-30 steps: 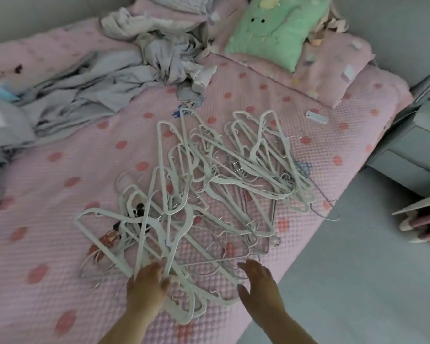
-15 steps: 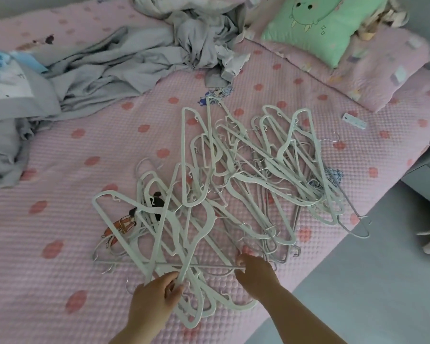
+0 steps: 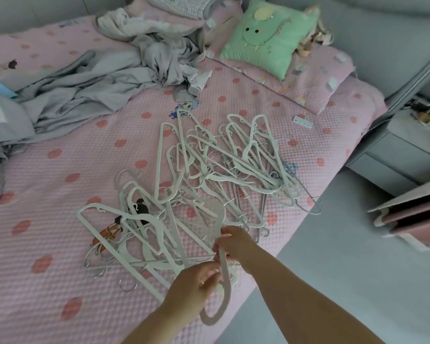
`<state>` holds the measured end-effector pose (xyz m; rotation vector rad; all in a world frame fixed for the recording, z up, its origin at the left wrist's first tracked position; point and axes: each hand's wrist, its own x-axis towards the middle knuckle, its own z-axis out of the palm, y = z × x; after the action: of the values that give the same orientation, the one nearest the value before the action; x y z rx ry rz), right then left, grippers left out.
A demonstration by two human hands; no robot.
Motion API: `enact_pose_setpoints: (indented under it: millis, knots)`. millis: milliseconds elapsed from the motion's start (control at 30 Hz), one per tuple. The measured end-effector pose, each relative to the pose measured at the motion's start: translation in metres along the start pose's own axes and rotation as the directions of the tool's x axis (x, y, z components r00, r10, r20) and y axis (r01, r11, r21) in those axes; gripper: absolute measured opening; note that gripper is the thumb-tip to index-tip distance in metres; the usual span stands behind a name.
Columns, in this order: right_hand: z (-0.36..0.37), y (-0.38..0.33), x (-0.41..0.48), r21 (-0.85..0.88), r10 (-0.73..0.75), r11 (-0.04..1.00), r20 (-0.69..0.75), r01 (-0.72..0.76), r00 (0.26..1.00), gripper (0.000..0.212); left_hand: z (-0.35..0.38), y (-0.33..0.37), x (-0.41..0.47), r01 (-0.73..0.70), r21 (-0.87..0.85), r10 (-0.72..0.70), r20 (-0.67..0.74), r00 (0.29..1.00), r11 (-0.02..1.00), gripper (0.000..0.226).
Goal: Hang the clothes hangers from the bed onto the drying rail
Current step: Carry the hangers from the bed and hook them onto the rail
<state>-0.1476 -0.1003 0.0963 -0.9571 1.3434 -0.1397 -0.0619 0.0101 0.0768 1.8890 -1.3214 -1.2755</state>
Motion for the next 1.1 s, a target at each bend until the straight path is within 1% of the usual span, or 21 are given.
enact_pose_setpoints:
  millis: [100, 167, 200, 267, 333, 400, 467, 567, 633, 700, 767, 867, 967, 1033, 1100]
  knots:
    - [-0.023, -0.001, -0.027, -0.014, -0.047, 0.999, -0.129, 0.045, 0.991, 0.024, -0.002, 0.012, -0.003, -0.101, -0.033, 0.099, -0.059, 0.993, 0.994, 0.017]
    - [-0.04, 0.001, -0.047, 0.028, -0.047, 0.998, -0.186, 0.053, 0.981, 0.03, -0.006, 0.024, -0.002, -0.117, -0.077, 0.11, -0.084, 0.99, 0.99, 0.015]
    - [-0.049, 0.001, -0.058, 0.029, -0.051, 0.998, -0.2, 0.057, 0.978, 0.029, -0.007, 0.033, 0.0, -0.123, -0.097, 0.115, -0.086, 0.99, 0.988, 0.015]
    - [-0.067, 0.002, -0.079, -0.034, -0.071, 0.997, -0.21, 0.066, 0.975, 0.022, -0.009, 0.051, 0.005, -0.135, -0.116, 0.128, -0.069, 0.989, 0.984, 0.019]
    - [-0.084, 0.002, -0.104, -0.131, -0.115, 0.988, -0.219, 0.088, 0.969, 0.024, -0.01, 0.072, 0.01, -0.159, -0.096, 0.155, -0.051, 0.987, 0.983, 0.018]
    - [-0.098, 0.002, -0.125, -0.243, -0.16, 0.965, -0.231, 0.102, 0.96, 0.025, -0.011, 0.089, 0.017, -0.179, -0.079, 0.175, -0.052, 0.983, 0.981, 0.02]
    - [-0.111, 0.005, -0.144, -0.316, -0.185, 0.944, -0.262, 0.097, 0.947, 0.027, -0.01, 0.098, 0.024, -0.18, -0.034, 0.178, -0.052, 0.983, 0.983, 0.024]
    - [-0.118, 0.014, -0.156, -0.359, -0.199, 0.929, -0.284, 0.088, 0.938, 0.029, -0.012, 0.081, 0.033, -0.086, 0.141, 0.087, 0.003, 0.996, 0.986, 0.027]
    - [-0.117, 0.019, -0.156, -0.362, -0.204, 0.927, -0.282, 0.093, 0.937, 0.029, -0.013, 0.053, 0.038, -0.001, 0.28, -0.009, 0.032, 0.999, 0.96, 0.028]
    - [-0.115, 0.025, -0.149, -0.356, -0.2, 0.93, -0.28, 0.092, 0.939, 0.028, -0.016, 0.024, 0.039, 0.089, 0.389, -0.11, 0.032, 0.993, 0.917, 0.031]
    - [-0.113, 0.028, -0.14, -0.359, -0.186, 0.93, -0.272, 0.08, 0.944, 0.027, -0.019, -0.001, 0.042, 0.142, 0.437, -0.168, 0.022, 0.986, 0.888, 0.035]
    - [-0.115, 0.031, -0.124, -0.348, -0.151, 0.936, -0.29, 0.043, 0.945, 0.028, -0.021, -0.023, 0.053, 0.204, 0.45, -0.221, -0.015, 0.975, 0.869, 0.042]
    - [-0.119, 0.035, -0.111, -0.324, -0.124, 0.946, -0.302, 0.021, 0.945, 0.033, -0.019, -0.036, 0.072, 0.219, 0.56, -0.244, -0.031, 0.969, 0.799, 0.048]
    - [-0.121, 0.037, -0.104, -0.298, -0.112, 0.954, -0.3, 0.018, 0.947, 0.033, -0.017, -0.044, 0.086, 0.198, 0.676, -0.28, 0.013, 0.96, 0.71, 0.047]
    - [-0.122, 0.039, -0.098, -0.27, -0.105, 0.963, -0.295, 0.023, 0.95, 0.034, -0.012, -0.052, 0.094, 0.144, 0.765, -0.313, 0.079, 0.946, 0.628, 0.04]
